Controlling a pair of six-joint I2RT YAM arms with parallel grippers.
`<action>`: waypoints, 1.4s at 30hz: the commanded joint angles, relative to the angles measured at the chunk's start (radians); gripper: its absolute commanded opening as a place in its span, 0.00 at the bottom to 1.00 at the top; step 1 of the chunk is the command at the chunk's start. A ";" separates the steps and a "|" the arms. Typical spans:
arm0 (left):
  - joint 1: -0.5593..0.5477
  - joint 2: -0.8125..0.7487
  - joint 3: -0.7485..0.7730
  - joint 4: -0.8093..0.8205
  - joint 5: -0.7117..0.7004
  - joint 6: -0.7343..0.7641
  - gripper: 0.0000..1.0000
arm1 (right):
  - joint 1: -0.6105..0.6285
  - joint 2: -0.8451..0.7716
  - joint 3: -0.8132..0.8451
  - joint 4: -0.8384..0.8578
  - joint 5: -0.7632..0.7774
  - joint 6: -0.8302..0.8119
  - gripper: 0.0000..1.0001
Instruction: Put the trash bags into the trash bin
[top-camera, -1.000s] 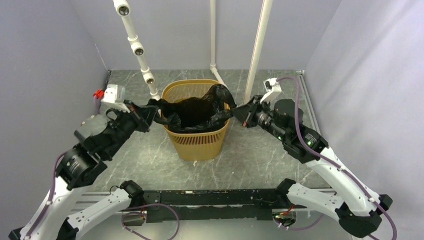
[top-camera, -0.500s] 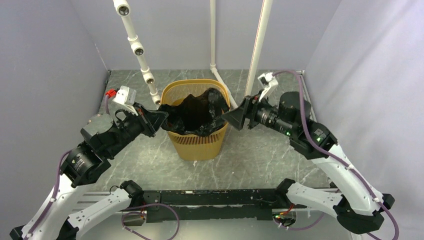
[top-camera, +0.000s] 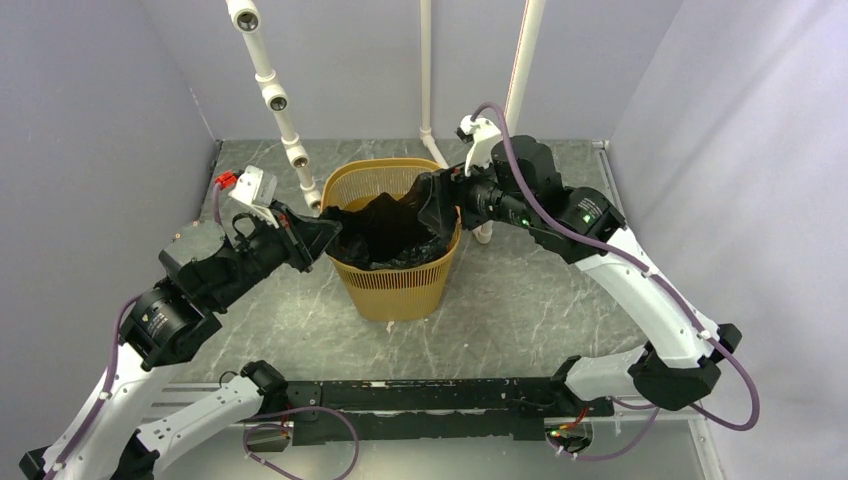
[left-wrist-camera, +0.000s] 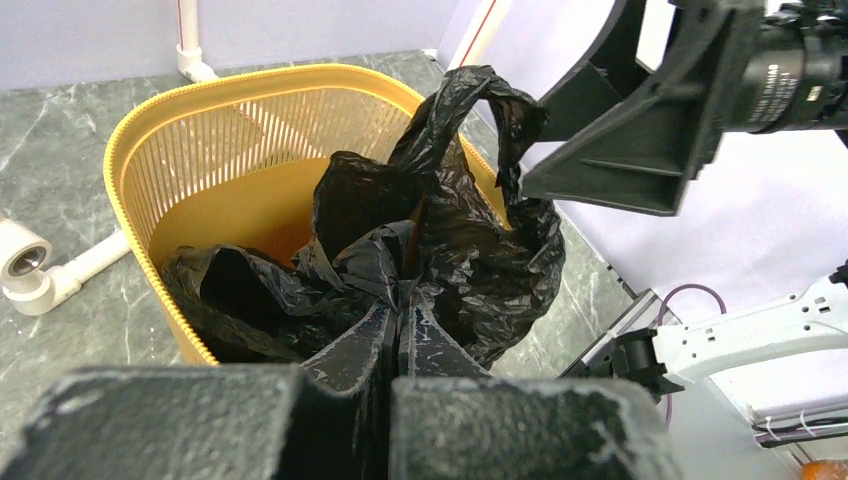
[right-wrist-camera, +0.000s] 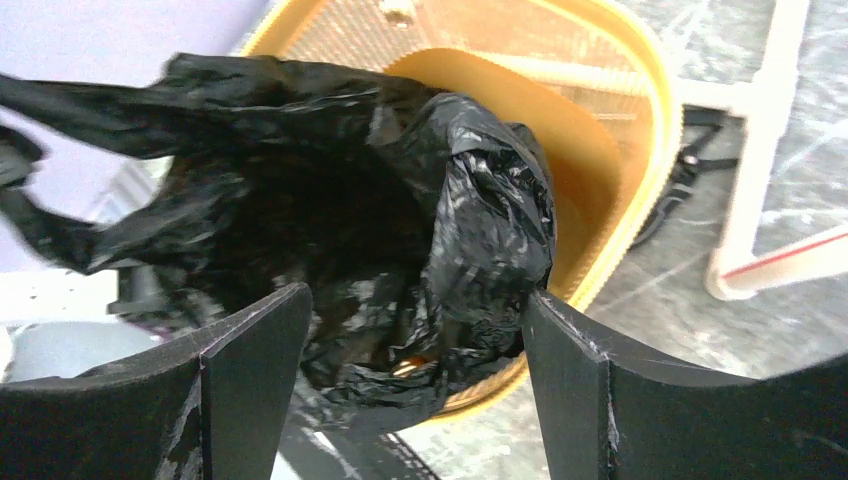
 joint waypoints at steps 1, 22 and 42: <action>0.001 -0.002 0.039 0.002 0.023 0.014 0.03 | 0.000 -0.024 0.024 -0.004 0.127 -0.079 0.80; 0.000 0.020 0.050 -0.039 -0.006 -0.016 0.03 | -0.088 0.006 0.003 0.093 -0.136 -0.083 0.75; 0.000 0.145 0.274 -0.328 -0.152 -0.137 0.90 | -0.065 0.026 0.041 0.062 -0.211 0.001 0.00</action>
